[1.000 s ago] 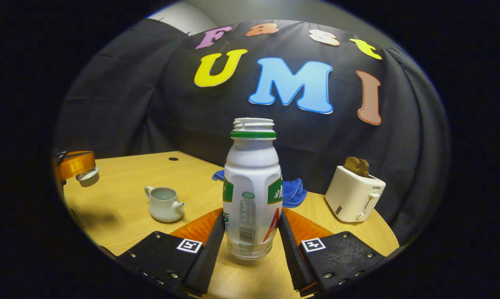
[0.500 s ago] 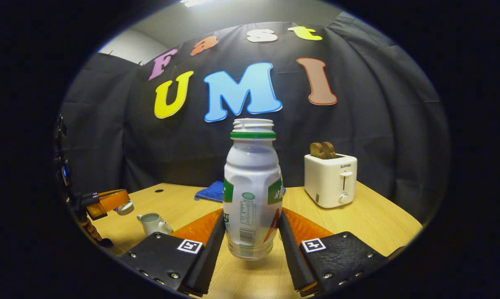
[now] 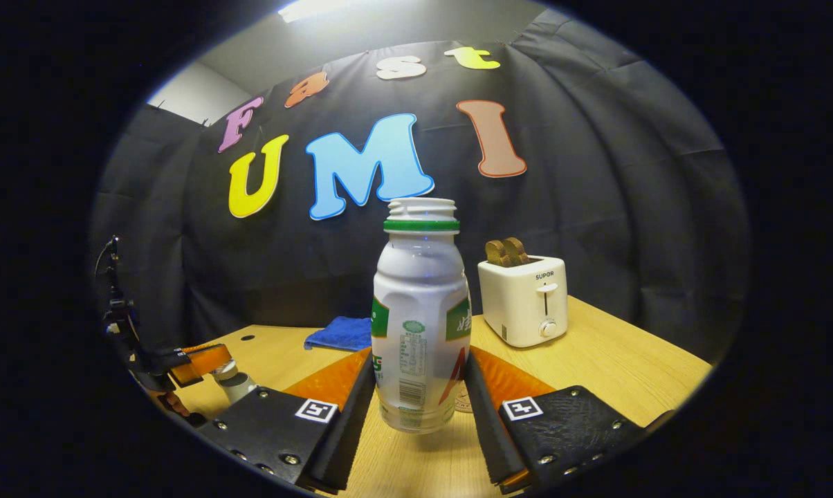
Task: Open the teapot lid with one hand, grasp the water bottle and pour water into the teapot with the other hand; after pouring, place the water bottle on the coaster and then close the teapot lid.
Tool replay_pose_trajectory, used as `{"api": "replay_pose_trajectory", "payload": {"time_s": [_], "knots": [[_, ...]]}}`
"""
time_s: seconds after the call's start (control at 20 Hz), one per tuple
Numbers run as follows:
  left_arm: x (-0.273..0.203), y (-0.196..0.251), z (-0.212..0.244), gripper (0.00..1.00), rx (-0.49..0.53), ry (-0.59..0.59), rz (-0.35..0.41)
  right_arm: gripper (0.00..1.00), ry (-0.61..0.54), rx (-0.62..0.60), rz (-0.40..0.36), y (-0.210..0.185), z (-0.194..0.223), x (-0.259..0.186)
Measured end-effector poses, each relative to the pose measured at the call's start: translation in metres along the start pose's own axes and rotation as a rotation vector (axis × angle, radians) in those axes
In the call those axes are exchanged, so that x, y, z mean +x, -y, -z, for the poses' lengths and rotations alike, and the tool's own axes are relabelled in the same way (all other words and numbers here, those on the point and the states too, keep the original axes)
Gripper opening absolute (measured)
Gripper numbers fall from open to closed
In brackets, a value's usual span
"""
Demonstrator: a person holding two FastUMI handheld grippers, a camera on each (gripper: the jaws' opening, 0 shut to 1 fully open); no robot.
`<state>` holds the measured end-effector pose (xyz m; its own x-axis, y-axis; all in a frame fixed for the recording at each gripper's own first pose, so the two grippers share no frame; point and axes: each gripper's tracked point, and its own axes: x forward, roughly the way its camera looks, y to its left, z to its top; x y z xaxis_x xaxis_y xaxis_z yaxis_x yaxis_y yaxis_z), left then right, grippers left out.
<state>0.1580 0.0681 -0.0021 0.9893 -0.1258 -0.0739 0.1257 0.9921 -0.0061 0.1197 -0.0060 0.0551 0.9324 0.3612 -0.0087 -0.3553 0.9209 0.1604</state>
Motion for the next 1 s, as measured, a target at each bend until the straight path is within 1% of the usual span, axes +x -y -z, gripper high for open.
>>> {"api": "replay_pose_trajectory", "payload": {"time_s": [0.1,0.35,0.4,0.45,0.5,0.55,0.6,0.7,0.8,0.85,0.9,0.95,1.0], "knots": [[0.005,0.0,0.009,0.13,-0.003,-0.025,0.004,0.72,0.002,-0.005,0.002,-0.002,-0.002,0.001],[0.008,0.004,0.015,0.13,0.009,-0.042,0.009,0.72,-0.009,-0.009,-0.006,-0.002,0.002,0.003],[0.008,0.004,0.016,0.09,0.012,-0.044,0.01,0.72,-0.01,-0.01,-0.007,-0.002,0.002,0.003],[0.007,0.003,0.017,0.13,0.008,-0.045,0.009,0.72,-0.011,-0.01,-0.008,-0.003,0.003,0.004],[0.008,0.003,0.018,0.13,0.0,-0.046,0.008,0.72,-0.014,-0.01,-0.01,-0.003,0.004,0.004],[0.009,0.003,0.02,0.09,-0.01,-0.051,0.009,0.72,-0.019,-0.012,-0.011,-0.004,0.005,0.004],[0.009,0.002,0.021,0.13,-0.019,-0.057,0.01,0.72,-0.023,-0.014,-0.011,-0.004,0.006,0.004],[0.007,0.002,0.019,0.14,-0.026,-0.045,0.01,0.72,-0.024,-0.016,-0.014,-0.004,0.006,0.004],[0.006,0.003,0.015,0.23,-0.044,-0.025,0.025,0.72,-0.031,-0.021,-0.013,-0.004,0.008,0.005],[0.004,0.001,0.013,0.23,-0.051,-0.017,0.025,0.72,-0.037,-0.023,-0.011,-0.004,0.01,0.005],[0.001,0.0,0.009,0.27,-0.056,-0.009,0.022,0.72,-0.04,-0.025,-0.009,-0.004,0.01,0.005],[-0.002,-0.001,0.004,0.4,-0.065,0.007,0.025,0.72,-0.039,-0.031,-0.007,-0.003,0.009,0.005],[-0.006,-0.005,-0.002,0.46,-0.072,0.027,0.014,0.72,-0.034,-0.042,-0.003,-0.001,0.007,0.005]]}}
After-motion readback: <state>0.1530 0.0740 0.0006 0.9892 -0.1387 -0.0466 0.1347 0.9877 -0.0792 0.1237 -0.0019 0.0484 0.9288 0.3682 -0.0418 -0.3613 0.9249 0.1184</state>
